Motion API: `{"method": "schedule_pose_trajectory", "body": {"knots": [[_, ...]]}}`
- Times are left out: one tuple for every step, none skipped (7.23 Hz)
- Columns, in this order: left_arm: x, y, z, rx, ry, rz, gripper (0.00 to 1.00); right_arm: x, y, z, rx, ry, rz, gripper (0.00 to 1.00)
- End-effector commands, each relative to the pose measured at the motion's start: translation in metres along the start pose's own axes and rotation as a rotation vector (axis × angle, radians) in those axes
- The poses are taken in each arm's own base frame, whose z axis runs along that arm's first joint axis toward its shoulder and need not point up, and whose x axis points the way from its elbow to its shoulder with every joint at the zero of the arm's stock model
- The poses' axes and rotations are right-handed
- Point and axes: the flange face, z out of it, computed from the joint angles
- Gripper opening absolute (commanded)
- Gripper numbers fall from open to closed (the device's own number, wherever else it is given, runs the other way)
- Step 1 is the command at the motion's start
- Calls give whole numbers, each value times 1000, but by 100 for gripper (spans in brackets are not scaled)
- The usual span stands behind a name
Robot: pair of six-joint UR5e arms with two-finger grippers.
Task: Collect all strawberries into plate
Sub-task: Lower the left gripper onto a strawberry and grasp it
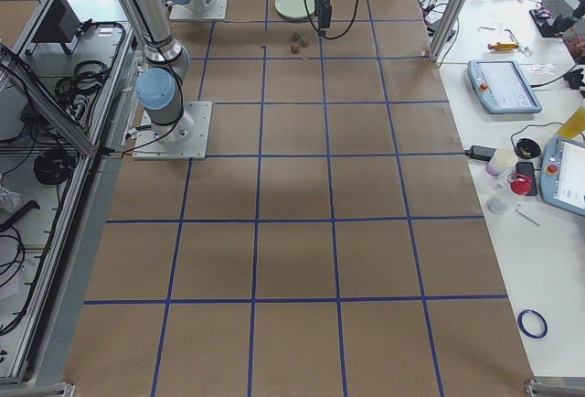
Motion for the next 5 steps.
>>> {"method": "schedule_pose_trajectory", "body": {"knots": [[8, 6, 33, 5, -6, -1, 100, 4, 0, 8, 13, 45, 15, 99], [9, 2, 45, -5, -6, -3, 100, 4, -2, 12, 40, 45, 50, 99], [9, 5, 61, -24, -9, -2, 100, 3, -1, 13, 49, 39, 58, 100], [9, 8, 75, -2, -5, -3, 100, 3, 0, 13, 49, 41, 56, 100], [9, 12, 101, -9, -7, -22, 100, 3, 1, 12, 49, 41, 56, 100]]}}
